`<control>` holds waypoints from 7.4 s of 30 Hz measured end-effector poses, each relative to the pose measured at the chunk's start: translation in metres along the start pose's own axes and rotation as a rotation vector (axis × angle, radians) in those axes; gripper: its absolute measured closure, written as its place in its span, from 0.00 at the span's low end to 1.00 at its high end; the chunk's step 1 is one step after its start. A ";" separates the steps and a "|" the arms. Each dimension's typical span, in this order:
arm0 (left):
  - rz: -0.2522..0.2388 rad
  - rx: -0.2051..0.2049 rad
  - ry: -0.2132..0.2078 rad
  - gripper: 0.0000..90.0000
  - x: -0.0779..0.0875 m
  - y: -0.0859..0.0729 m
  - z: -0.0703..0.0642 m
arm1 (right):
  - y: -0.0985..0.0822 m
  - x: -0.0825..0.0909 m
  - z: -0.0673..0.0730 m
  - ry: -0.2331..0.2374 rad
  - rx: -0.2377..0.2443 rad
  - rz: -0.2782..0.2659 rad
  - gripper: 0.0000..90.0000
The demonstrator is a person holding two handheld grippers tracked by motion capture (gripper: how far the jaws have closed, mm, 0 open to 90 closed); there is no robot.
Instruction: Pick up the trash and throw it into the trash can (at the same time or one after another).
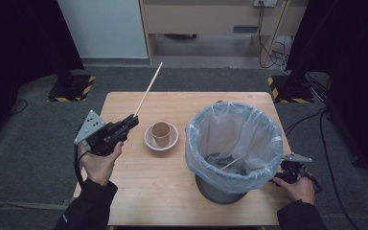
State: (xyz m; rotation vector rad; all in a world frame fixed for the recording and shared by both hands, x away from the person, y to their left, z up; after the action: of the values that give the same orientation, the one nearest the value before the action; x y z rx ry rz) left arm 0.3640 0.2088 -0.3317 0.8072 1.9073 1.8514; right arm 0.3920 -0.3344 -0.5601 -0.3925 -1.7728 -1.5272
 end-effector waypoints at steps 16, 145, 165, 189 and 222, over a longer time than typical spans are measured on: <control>-0.076 -0.007 -0.068 0.95 -0.011 0.023 -0.024 | 0.000 0.000 0.000 0.001 -0.003 0.003 0.02; 0.493 0.210 0.172 0.92 -0.137 -0.148 0.073 | 0.000 0.000 0.000 0.001 0.000 0.000 0.02; 0.327 0.127 0.135 0.94 -0.096 -0.082 0.058 | 0.000 0.000 0.000 0.001 0.000 0.000 0.02; -0.034 0.130 0.029 0.94 -0.021 0.008 0.033 | 0.000 0.000 0.001 0.004 0.000 0.003 0.02; -0.246 0.037 -0.171 0.94 -0.002 0.060 -0.047 | 0.000 0.000 0.001 0.004 0.000 0.002 0.02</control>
State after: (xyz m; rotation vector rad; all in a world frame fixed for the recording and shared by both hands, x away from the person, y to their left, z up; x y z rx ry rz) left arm 0.3455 0.1695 -0.2688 0.6830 1.8459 1.5553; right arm 0.3916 -0.3338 -0.5599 -0.3909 -1.7690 -1.5250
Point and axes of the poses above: each handheld gripper's, and its own axes: x roughly backward along the jaws, y roughly out of its top, z roughly to its left, the point moved 3 cm from there along -x, roughly forward along the jaws, and after that the axes turned 1 degree about x, right-handed, at the moved point
